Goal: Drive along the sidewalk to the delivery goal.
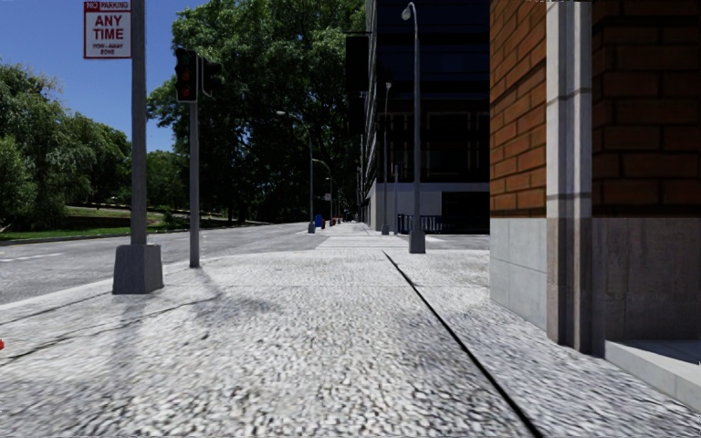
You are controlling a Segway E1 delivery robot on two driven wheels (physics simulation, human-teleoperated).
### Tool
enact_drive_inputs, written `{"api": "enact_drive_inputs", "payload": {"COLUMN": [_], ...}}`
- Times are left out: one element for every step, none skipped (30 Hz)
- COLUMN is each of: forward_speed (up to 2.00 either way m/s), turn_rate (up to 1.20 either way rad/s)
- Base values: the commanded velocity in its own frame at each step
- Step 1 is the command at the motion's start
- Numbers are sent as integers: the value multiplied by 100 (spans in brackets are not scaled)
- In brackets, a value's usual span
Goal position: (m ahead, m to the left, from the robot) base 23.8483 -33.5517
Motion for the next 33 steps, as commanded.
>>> {"api": "enact_drive_inputs", "payload": {"forward_speed": [200,200,200,200,200,200,200,200,200,200,200,200,200,200,200,200,200,200,200,200,200,200,200,200,200,200,200,200,200,200,200,200,200], "turn_rate": [0,0,0,0,0,0,0,0,0,0,0,0,0,0,0,0,0,0,0,0,0,0,0,0,0,0,0,0,0,0,0,0,0]}}
